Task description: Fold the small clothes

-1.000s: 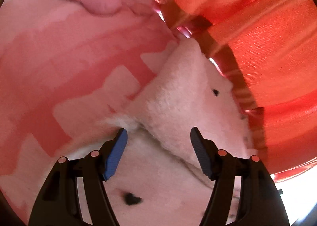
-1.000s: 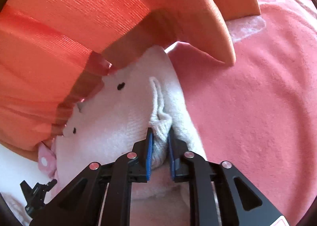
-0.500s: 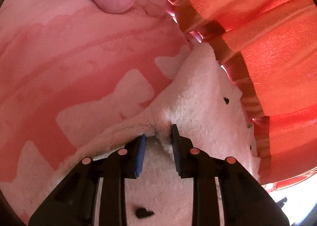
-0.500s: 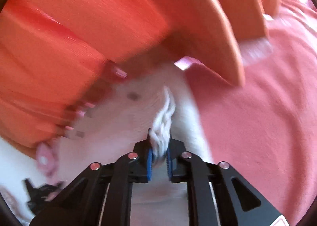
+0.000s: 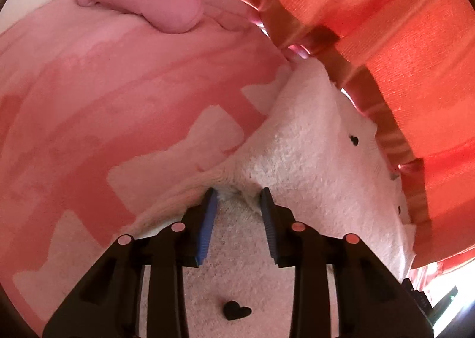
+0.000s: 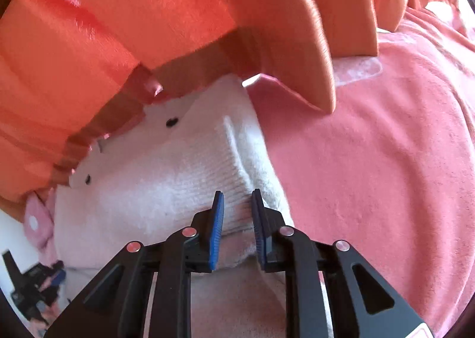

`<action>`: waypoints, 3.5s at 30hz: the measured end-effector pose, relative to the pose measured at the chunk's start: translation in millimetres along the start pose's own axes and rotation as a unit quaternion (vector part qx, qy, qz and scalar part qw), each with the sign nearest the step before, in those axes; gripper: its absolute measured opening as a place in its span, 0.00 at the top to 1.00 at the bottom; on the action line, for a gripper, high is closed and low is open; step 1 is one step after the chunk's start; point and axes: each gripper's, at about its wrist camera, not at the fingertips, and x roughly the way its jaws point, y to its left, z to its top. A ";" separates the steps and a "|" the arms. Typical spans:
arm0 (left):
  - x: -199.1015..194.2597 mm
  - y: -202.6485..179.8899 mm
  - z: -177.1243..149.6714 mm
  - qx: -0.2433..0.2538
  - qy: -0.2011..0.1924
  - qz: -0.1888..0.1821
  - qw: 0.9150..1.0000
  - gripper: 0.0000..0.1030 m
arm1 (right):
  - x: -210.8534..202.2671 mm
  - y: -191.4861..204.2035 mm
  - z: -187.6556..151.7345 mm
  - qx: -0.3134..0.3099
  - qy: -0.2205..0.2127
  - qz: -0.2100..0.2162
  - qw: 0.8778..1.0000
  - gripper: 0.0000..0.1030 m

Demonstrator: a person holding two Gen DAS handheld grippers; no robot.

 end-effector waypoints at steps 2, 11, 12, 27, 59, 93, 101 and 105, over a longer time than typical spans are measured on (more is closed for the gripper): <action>-6.5 -3.7 1.6 0.004 -0.001 -0.002 1.000 0.71 | -12.1 -0.7 5.8 0.009 -0.013 0.004 1.000 0.77; -103.8 36.2 -50.8 0.095 0.017 -0.001 0.995 0.27 | -116.1 -44.0 -77.4 -0.021 0.094 0.026 0.995 0.43; -110.8 48.5 -61.8 0.107 0.032 0.005 0.994 0.27 | -123.4 -55.6 -96.8 -0.036 0.131 0.017 0.991 0.43; -132.6 89.1 -162.5 0.115 0.159 -0.024 0.980 0.58 | -128.7 -79.8 -171.5 -0.007 0.271 0.070 0.960 0.82; -139.1 109.5 -162.0 0.033 0.164 -0.034 0.985 0.14 | -211.2 -60.2 -209.0 0.044 0.219 0.072 0.972 0.40; -340.6 56.0 -130.5 0.178 -0.002 -0.151 0.972 0.94 | -366.8 -35.2 -122.9 -0.046 -0.067 0.120 0.989 0.95; -145.0 -28.3 -43.8 0.129 -0.017 -0.072 0.989 0.94 | -164.5 -27.0 -42.9 0.103 -0.052 0.091 0.989 0.94; -80.9 -21.6 -44.6 0.125 -0.002 -0.034 0.992 0.94 | -96.4 -32.4 -40.7 0.129 -0.020 0.066 0.989 0.92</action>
